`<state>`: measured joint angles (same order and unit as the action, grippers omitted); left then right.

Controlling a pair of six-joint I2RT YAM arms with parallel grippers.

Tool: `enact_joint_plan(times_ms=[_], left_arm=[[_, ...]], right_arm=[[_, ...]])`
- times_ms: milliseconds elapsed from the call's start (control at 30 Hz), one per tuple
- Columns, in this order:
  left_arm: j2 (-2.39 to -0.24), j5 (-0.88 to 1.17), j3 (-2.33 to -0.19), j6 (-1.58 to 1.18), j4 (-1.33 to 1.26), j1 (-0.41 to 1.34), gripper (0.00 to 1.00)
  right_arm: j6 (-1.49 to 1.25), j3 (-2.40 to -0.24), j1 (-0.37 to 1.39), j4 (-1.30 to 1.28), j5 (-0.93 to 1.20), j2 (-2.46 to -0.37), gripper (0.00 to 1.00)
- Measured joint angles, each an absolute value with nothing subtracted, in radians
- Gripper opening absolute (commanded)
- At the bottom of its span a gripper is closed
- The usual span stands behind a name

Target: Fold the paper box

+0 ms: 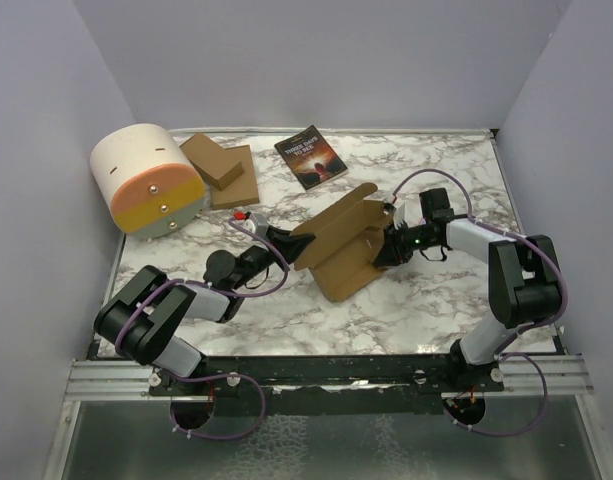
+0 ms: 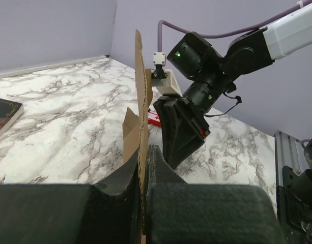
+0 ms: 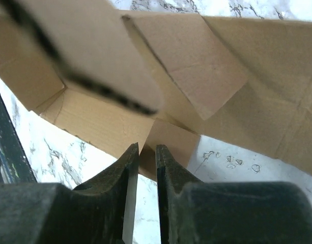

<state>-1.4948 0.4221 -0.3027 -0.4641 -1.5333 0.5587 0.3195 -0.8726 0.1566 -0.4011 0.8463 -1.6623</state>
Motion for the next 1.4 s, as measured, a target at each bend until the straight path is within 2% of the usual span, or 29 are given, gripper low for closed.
enact_joint_plan(times_ms=[67, 167, 500, 633, 800, 900, 1100, 1300, 1333, 1400], left_arm=[[-1.496, 0.422, -0.303, -0.461, -1.534, 0.559, 0.0], [-1.497, 0.422, -0.303, -0.46, -1.533, 0.559, 0.0], [-1.497, 0.422, -0.303, -0.457, -1.534, 0.559, 0.0], [-1.497, 0.422, -0.303, -0.457, -1.534, 0.559, 0.0], [-1.497, 0.422, -0.303, -0.457, -1.533, 0.559, 0.0], [-1.497, 0.421, -0.303, -0.457, -1.532, 0.559, 0.0], [-1.497, 0.421, -0.303, -0.457, -1.531, 0.559, 0.0], [-1.497, 0.421, -0.302, -0.457, -1.529, 0.559, 0.0], [-1.497, 0.421, -0.302, -0.457, -1.529, 0.559, 0.0], [-1.497, 0.421, -0.302, -0.455, -1.53, 0.559, 0.0]], right_arm=[[0.335, -0.878, 0.157, -0.414, 0.851, -1.663, 0.34], [0.359, -0.88, 0.157, -0.427, 0.862, -1.663, 0.39], [0.397, -0.882, 0.157, -0.461, 0.916, -1.666, 0.38], [0.418, -0.883, 0.158, -0.476, 0.941, -1.671, 0.32], [0.437, -0.898, 0.172, -0.484, 0.936, -1.698, 0.15], [0.44, -0.902, 0.181, -0.484, 0.914, -1.716, 0.08], [0.44, -0.902, 0.192, -0.484, 0.859, -1.723, 0.04], [0.45, -0.903, 0.21, -0.484, 0.824, -1.723, 0.07], [0.451, -0.907, 0.21, -0.489, 0.824, -1.723, 0.1], [0.452, -0.921, 0.21, -0.505, 0.83, -1.722, 0.21]])
